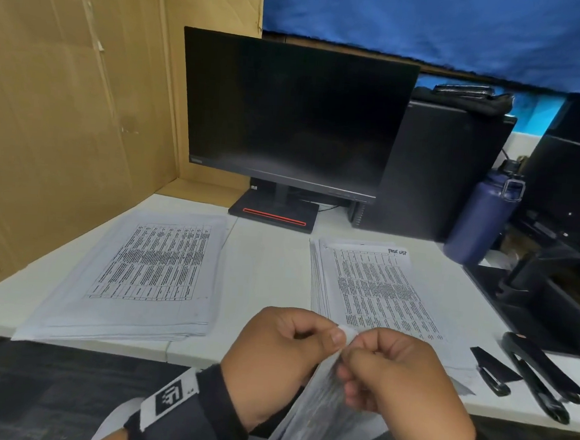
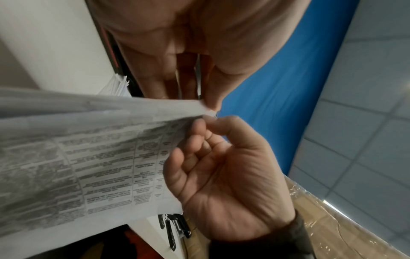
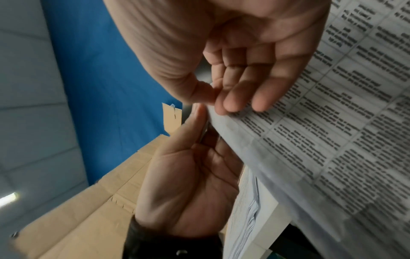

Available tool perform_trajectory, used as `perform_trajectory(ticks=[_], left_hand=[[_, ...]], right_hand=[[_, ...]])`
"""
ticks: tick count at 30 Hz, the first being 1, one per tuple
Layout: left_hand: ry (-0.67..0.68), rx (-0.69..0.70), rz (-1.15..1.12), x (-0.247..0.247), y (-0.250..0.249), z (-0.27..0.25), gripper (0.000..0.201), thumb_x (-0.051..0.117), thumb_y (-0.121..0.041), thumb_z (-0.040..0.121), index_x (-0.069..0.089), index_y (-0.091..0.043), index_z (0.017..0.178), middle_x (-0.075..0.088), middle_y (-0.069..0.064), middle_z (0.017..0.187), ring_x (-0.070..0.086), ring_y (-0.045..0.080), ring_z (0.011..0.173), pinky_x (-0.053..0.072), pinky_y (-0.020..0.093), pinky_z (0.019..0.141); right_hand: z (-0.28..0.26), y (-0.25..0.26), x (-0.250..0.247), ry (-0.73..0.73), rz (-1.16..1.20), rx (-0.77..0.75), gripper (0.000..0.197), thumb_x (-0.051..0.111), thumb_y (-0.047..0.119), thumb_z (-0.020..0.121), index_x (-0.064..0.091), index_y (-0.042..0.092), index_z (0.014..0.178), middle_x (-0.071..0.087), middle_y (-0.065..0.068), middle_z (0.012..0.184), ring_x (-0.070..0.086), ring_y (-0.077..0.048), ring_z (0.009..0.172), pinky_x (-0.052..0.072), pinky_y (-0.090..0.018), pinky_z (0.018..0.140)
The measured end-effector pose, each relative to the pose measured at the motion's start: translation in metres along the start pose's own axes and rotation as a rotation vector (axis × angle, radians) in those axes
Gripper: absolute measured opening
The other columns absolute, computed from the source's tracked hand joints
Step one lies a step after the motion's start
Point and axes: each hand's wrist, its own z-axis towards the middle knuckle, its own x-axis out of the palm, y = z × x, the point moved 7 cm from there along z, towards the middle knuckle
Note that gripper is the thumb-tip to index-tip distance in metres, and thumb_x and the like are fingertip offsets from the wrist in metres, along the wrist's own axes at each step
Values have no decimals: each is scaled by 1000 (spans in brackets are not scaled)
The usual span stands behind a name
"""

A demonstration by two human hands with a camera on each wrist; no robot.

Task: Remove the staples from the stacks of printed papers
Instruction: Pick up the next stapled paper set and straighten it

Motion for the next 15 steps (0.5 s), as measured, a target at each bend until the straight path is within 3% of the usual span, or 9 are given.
perform_trajectory(ticks=[2, 5, 7, 11, 13, 15], left_hand=[[-43, 16, -6, -2, -2, 0, 22, 75, -32, 79, 83, -14, 90, 74, 30, 94, 71, 41, 81, 55, 69, 87], [-74, 12, -25, -5, 0, 1, 11, 75, -20, 90, 82, -11, 89, 74, 28, 93, 67, 31, 78, 55, 67, 84], [-77, 9, -19, -6, 0, 2, 13, 74, -19, 92, 80, -9, 86, 74, 21, 83, 64, 27, 76, 57, 63, 81], [-3, 62, 67, -4, -8, 1, 34, 74, -49, 74, 77, -16, 83, 73, 11, 78, 61, 22, 74, 57, 59, 85], [21, 103, 155, -4, -14, 0, 22, 73, -45, 77, 74, -23, 76, 66, -4, 66, 57, 16, 66, 55, 44, 75], [24, 112, 175, -5, -17, -1, 15, 72, -37, 80, 72, -26, 70, 61, -10, 61, 53, 13, 61, 49, 35, 69]], right_hand=[[-2, 7, -1, -49, -71, -149, 22, 68, -4, 81, 69, 10, 63, 68, -17, 60, 56, -19, 48, 50, -32, 55], [-16, 23, -2, -175, -316, -488, 13, 72, 16, 76, 65, 21, 66, 62, 2, 57, 53, -6, 49, 44, -15, 54], [-28, 35, 1, -254, -514, -718, 13, 66, 26, 78, 61, 25, 67, 58, 7, 59, 56, -5, 56, 42, -11, 54], [-35, 43, 4, -299, -736, -968, 11, 60, 28, 82, 60, 23, 72, 52, 10, 64, 52, -9, 60, 43, -27, 55], [-36, 48, 3, -317, -769, -1038, 14, 59, 24, 84, 61, 19, 71, 51, 8, 65, 52, -15, 60, 42, -31, 54], [-37, 51, 5, -302, -803, -1098, 17, 58, 21, 87, 61, 15, 71, 50, 4, 66, 52, -20, 61, 44, -35, 53]])
